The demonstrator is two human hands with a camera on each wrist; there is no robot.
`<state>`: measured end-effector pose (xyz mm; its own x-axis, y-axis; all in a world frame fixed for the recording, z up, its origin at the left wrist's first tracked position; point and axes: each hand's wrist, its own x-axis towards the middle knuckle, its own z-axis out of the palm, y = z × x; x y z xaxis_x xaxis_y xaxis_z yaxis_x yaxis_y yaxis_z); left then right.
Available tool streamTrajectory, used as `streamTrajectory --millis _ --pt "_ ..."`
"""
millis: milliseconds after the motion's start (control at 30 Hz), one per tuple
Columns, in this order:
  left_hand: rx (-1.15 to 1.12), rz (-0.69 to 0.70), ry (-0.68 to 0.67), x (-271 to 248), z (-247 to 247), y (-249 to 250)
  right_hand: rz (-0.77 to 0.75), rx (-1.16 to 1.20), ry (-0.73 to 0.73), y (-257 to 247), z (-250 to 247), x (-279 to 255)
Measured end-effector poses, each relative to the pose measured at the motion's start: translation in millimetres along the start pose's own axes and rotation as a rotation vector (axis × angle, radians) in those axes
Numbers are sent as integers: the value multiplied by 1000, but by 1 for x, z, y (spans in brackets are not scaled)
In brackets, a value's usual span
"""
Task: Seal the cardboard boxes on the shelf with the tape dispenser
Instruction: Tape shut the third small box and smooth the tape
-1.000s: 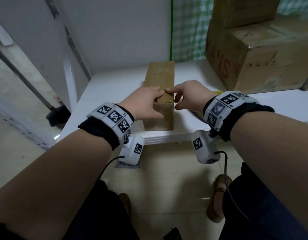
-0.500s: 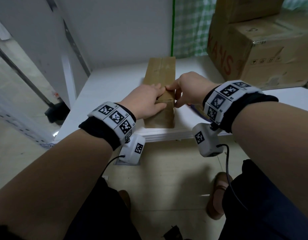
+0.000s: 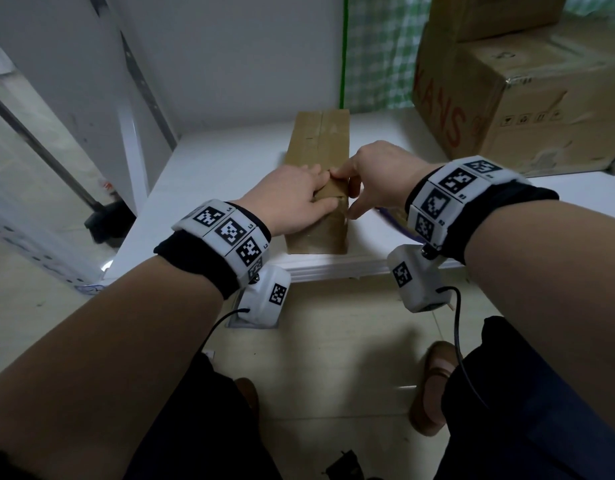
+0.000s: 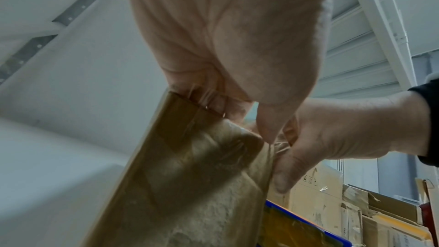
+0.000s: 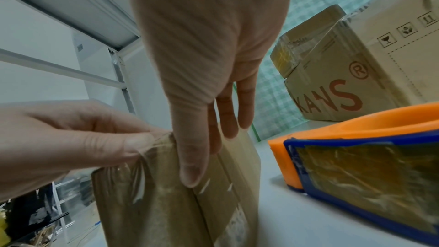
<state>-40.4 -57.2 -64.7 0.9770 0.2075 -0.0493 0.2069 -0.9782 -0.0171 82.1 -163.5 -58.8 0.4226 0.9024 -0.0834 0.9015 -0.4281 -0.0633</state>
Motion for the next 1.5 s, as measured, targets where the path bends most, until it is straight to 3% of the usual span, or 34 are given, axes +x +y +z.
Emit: streamTrajectory --millis 467,833,1200,1367,1500 --pt "-1 -55 -66 1 -7 2 24 -31 74 -7 11 -5" --pt "-58 -2 -99 -3 -17 1 -28 -46 145 -4 20 -10" --pt "-221 60 -102 -5 -11 -31 36 -17 99 1 19 -12" --pt "-227 3 -174 -7 -16 -54 45 -5 53 3 16 -9" --pt "-212 37 -109 -4 -2 -68 34 -8 35 2 12 -7"
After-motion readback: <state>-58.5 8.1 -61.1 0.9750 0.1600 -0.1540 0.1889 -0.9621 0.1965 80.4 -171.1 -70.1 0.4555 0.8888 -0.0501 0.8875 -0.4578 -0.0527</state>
